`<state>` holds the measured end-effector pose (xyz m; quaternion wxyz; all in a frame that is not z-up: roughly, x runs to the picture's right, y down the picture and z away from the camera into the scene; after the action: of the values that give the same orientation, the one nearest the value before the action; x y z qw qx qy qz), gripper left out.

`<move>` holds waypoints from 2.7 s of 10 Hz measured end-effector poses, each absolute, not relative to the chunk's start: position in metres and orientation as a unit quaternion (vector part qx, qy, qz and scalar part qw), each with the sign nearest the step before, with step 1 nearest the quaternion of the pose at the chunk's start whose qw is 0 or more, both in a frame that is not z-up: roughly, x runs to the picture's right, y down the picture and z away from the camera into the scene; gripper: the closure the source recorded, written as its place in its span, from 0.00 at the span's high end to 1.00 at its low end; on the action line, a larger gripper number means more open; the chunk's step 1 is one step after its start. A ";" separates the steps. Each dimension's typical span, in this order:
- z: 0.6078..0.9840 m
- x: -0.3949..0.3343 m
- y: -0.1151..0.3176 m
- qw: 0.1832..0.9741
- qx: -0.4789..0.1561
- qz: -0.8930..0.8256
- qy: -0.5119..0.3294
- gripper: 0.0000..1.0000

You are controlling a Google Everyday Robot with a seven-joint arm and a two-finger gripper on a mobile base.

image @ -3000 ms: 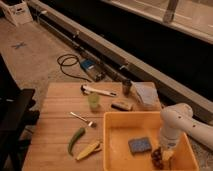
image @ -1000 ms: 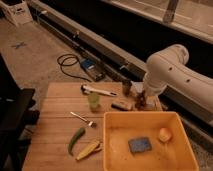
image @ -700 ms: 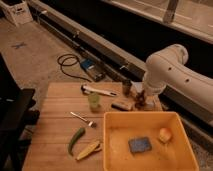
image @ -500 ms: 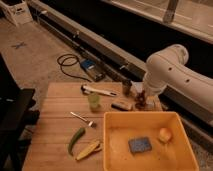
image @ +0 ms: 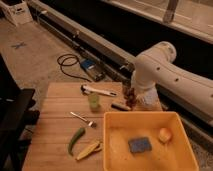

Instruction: Place grapes in table surface

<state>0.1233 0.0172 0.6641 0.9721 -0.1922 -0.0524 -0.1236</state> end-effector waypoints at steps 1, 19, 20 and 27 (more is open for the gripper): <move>0.662 0.096 0.016 0.970 -0.186 -0.143 -0.063 0.00; 0.653 -0.121 0.051 0.907 -0.170 -0.324 -0.207 0.00; 0.658 -0.141 0.055 0.901 -0.172 -0.334 -0.217 0.00; 0.705 -0.259 0.135 0.822 -0.231 -0.424 -0.302 0.00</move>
<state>-0.2593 0.1345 0.7046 0.8216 -0.2315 -0.3020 -0.4244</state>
